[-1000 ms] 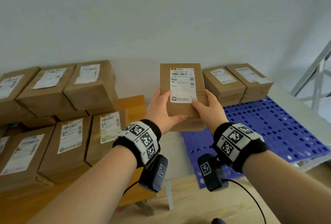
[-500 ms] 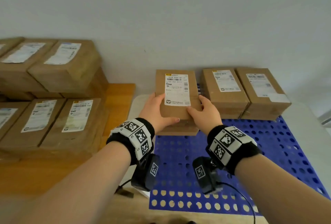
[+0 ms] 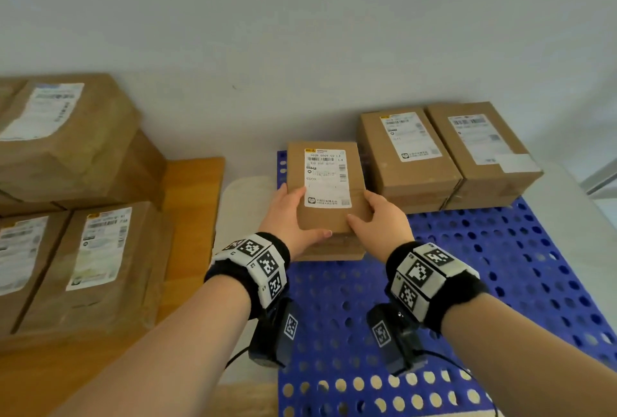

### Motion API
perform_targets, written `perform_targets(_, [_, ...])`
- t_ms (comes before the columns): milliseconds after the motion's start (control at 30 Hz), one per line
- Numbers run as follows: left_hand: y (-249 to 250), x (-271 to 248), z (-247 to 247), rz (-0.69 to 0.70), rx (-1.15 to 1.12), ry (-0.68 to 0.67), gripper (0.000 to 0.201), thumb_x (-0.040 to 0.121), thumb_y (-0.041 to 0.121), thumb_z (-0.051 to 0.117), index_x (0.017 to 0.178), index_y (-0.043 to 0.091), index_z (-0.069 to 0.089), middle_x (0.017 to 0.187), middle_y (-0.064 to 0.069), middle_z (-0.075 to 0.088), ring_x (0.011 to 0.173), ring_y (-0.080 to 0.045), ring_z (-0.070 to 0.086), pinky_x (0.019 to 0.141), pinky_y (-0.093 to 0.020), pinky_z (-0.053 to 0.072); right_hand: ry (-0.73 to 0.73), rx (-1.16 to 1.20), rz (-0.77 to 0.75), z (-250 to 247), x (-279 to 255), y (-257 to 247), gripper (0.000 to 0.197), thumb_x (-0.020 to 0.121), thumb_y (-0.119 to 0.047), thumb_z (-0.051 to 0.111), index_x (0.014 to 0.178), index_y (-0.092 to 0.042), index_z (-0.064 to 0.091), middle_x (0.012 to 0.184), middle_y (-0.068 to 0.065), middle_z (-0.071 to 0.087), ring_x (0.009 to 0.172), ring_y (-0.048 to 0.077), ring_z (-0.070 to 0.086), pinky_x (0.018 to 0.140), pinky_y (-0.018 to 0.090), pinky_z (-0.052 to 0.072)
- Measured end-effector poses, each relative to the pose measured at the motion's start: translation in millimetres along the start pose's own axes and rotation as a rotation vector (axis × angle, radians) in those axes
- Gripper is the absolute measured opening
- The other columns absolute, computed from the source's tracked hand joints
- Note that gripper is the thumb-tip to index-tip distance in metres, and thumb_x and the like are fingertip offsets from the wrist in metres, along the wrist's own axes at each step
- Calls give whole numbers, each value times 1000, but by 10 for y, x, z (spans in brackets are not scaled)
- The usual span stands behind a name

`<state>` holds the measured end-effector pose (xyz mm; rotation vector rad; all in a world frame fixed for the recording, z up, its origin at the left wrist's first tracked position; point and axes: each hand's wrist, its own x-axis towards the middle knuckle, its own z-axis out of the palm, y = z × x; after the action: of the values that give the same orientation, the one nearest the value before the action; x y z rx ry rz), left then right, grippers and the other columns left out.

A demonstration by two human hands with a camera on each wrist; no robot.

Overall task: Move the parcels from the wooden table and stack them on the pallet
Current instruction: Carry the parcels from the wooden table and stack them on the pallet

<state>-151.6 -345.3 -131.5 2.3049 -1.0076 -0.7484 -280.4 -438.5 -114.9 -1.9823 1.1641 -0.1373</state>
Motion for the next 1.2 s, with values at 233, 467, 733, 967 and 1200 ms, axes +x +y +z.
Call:
perform_targets(233, [71, 169, 99, 19, 66, 25, 82, 80, 36, 69, 146, 18, 25, 154, -10, 17, 143, -23, 15, 115, -35, 17, 218, -77, -161, -146, 157, 62, 43, 94, -12, 48, 137, -12, 47, 140, 5, 47, 127, 18, 45, 103, 23, 33])
perform_targets(467, [285, 240, 181, -28, 362, -50, 96, 75, 57, 66, 149, 33, 8, 156, -9, -13, 144, -32, -3, 117, -42, 10, 54, -509, -139, -475, 499, 264, 49, 98, -33, 38, 146, -23, 30, 158, 3, 12, 146, 24, 1, 118, 41, 4])
perform_targets(733, [467, 518, 198, -76, 499, -120, 76, 82, 60, 54, 146, 39, 20, 157, -8, -8, 142, -40, -6, 118, -47, 5, 33, -637, -214, -587, 623, 587, 51, 99, -42, 31, 148, -37, 17, 159, 0, 10, 146, 25, 2, 118, 48, -2])
perform_targets(967, [543, 706, 126, -82, 567, -153, 71, 84, 57, 52, 145, 43, 19, 157, -7, -8, 142, -40, -8, 118, -48, 4, 53, -639, -249, -580, 645, 617, 51, 98, -41, 33, 147, -38, 19, 157, 1, 14, 145, 28, 6, 115, 54, -2])
perform_targets(1200, [536, 770, 114, -88, 574, -168, 70, 84, 57, 53, 144, 44, 19, 157, -6, -8, 142, -38, -8, 117, -49, 8, 50, -672, -257, -560, 663, 624, 51, 98, -41, 33, 148, -36, 19, 157, 3, 16, 144, 30, 8, 115, 57, 3])
